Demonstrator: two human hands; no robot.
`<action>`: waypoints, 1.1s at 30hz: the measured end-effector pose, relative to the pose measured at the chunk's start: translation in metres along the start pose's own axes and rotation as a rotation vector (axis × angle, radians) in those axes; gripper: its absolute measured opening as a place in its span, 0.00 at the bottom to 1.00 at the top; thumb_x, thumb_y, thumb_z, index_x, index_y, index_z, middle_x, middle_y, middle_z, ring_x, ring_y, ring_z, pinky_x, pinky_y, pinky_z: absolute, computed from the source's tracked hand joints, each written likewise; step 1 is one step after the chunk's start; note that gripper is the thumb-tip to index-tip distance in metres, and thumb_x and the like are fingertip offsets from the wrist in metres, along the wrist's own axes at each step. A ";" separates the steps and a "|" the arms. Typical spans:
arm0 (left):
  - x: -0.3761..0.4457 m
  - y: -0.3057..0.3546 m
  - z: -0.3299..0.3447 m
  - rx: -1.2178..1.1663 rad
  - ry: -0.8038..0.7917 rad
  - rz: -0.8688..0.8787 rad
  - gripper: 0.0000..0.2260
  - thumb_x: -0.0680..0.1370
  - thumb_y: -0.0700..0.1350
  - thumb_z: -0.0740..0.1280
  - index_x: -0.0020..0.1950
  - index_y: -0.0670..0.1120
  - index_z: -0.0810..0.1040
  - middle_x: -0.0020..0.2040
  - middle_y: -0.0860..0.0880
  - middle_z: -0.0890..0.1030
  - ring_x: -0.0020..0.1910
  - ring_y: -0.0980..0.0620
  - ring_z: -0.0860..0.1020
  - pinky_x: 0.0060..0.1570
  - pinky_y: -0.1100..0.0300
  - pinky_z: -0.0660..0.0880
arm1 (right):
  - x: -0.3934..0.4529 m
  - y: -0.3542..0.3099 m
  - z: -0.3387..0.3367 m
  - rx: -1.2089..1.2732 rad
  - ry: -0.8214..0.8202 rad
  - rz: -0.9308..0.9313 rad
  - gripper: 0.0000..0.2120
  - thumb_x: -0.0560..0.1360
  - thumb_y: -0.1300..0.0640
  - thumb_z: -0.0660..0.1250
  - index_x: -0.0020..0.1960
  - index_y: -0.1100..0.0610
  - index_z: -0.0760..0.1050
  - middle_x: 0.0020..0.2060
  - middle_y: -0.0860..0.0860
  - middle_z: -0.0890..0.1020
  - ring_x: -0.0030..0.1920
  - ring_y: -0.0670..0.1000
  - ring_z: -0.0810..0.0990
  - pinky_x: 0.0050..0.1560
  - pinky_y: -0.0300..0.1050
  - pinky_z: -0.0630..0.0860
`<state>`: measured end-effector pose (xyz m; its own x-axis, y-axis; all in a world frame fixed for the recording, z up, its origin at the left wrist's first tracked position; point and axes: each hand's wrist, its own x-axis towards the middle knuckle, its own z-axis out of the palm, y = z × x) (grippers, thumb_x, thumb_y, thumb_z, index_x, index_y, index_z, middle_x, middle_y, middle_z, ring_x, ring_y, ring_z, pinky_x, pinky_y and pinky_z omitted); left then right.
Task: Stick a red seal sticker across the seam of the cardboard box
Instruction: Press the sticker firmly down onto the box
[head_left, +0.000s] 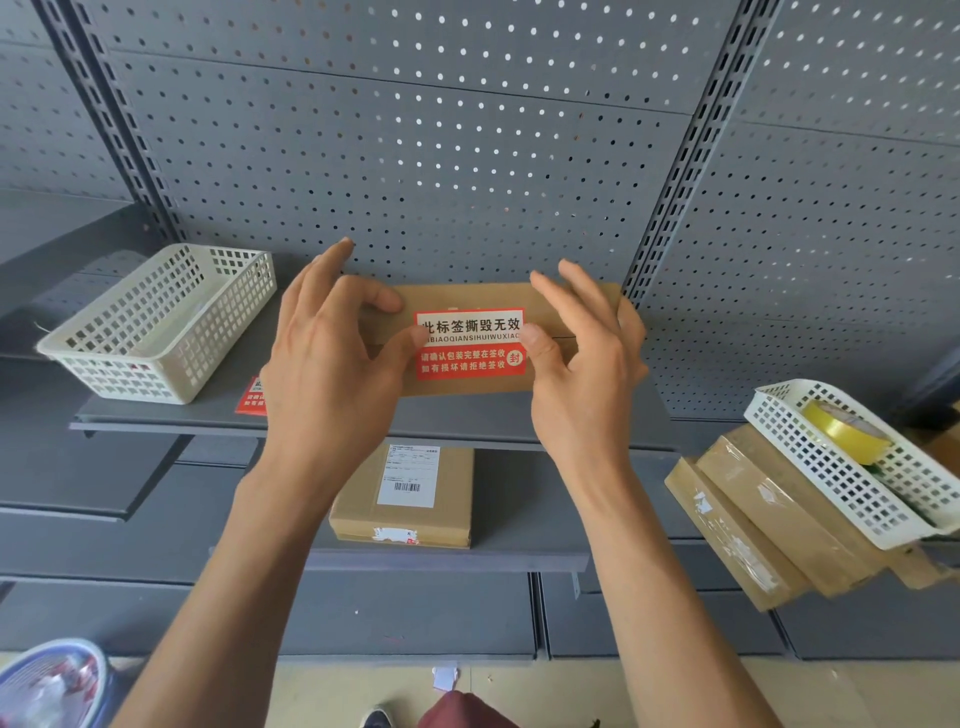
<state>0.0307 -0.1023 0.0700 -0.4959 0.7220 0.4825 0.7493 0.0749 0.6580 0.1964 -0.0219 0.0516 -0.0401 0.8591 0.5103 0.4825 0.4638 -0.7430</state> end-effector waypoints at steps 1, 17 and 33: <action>0.000 0.000 -0.001 -0.008 0.000 0.002 0.08 0.77 0.50 0.72 0.54 0.53 0.77 0.79 0.55 0.66 0.79 0.53 0.62 0.59 0.53 0.67 | -0.001 0.000 0.000 -0.001 0.013 -0.005 0.19 0.79 0.60 0.67 0.68 0.45 0.78 0.72 0.40 0.74 0.75 0.56 0.62 0.71 0.61 0.61; 0.004 0.013 0.014 0.051 0.153 -0.064 0.21 0.69 0.66 0.74 0.43 0.50 0.76 0.65 0.56 0.76 0.63 0.49 0.76 0.44 0.55 0.68 | -0.006 -0.016 0.025 -0.150 0.176 0.031 0.21 0.72 0.33 0.68 0.59 0.43 0.76 0.63 0.42 0.74 0.71 0.55 0.64 0.56 0.54 0.61; 0.001 0.007 0.015 0.044 0.143 -0.062 0.08 0.78 0.54 0.69 0.43 0.51 0.78 0.69 0.56 0.75 0.65 0.48 0.76 0.46 0.53 0.68 | -0.006 -0.007 0.025 -0.070 0.245 0.050 0.10 0.81 0.53 0.61 0.56 0.43 0.79 0.62 0.41 0.77 0.71 0.54 0.66 0.60 0.58 0.64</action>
<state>0.0421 -0.0909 0.0667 -0.5968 0.6098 0.5216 0.7323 0.1482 0.6647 0.1714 -0.0249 0.0434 0.1944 0.7988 0.5693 0.5380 0.3985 -0.7428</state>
